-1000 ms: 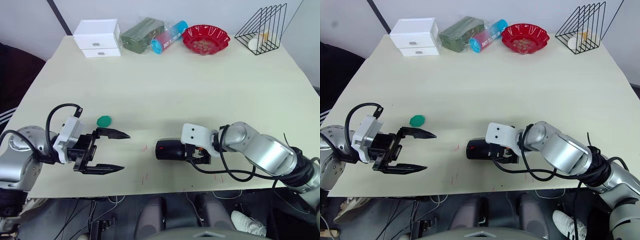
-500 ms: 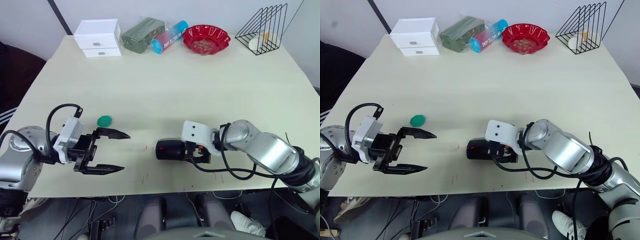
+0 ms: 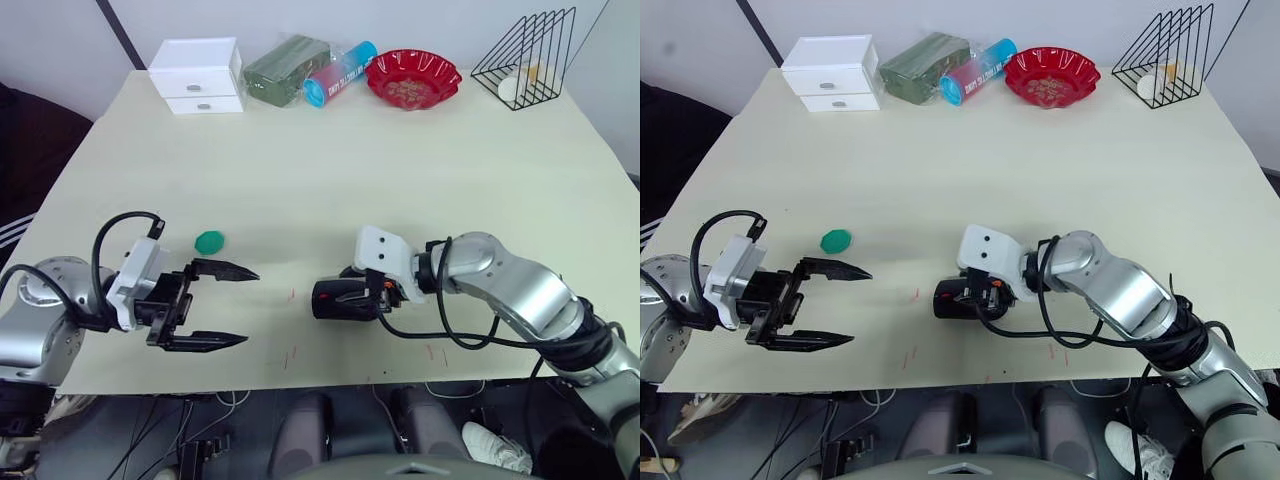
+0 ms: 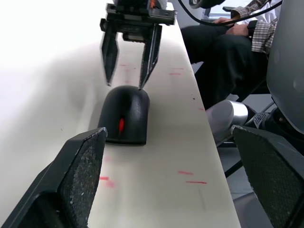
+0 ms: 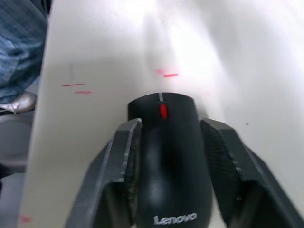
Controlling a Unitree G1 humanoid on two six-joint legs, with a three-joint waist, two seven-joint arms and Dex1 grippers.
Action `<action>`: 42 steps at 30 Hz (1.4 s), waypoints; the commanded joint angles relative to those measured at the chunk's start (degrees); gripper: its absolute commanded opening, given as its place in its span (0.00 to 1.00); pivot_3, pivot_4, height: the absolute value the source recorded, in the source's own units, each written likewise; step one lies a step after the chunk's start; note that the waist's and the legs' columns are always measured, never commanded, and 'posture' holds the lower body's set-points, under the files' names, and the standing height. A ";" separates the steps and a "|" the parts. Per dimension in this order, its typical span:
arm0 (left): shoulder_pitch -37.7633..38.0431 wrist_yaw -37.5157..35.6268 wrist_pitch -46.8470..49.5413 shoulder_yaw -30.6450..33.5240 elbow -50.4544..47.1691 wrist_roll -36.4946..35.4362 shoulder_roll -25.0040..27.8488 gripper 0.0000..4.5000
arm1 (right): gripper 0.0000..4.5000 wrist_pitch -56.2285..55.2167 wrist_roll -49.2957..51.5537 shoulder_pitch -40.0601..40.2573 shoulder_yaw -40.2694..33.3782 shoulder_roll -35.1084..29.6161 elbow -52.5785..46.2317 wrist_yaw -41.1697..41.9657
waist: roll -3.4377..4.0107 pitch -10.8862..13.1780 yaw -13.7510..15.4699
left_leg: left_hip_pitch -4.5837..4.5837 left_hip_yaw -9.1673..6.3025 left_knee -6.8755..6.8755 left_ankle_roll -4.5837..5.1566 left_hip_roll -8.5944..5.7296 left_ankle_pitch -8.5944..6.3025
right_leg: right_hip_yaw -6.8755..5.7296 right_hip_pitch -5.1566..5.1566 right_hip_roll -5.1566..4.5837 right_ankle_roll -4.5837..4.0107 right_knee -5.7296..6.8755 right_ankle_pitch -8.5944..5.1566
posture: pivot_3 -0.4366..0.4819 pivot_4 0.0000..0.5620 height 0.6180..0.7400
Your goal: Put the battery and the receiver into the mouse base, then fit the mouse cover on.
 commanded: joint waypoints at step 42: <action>3.09 -2.24 -0.06 4.69 -1.07 -0.13 0.08 1.00 | 0.49 4.89 -8.49 -8.05 11.66 9.40 12.11 0.68 | 0.00 0.00 -0.01 | 0.01 0.04 0.00 -0.01 -0.01 0.01 | -0.03 0.00 -0.01 -0.01 0.06 0.00 | 0.48 0.27 1.00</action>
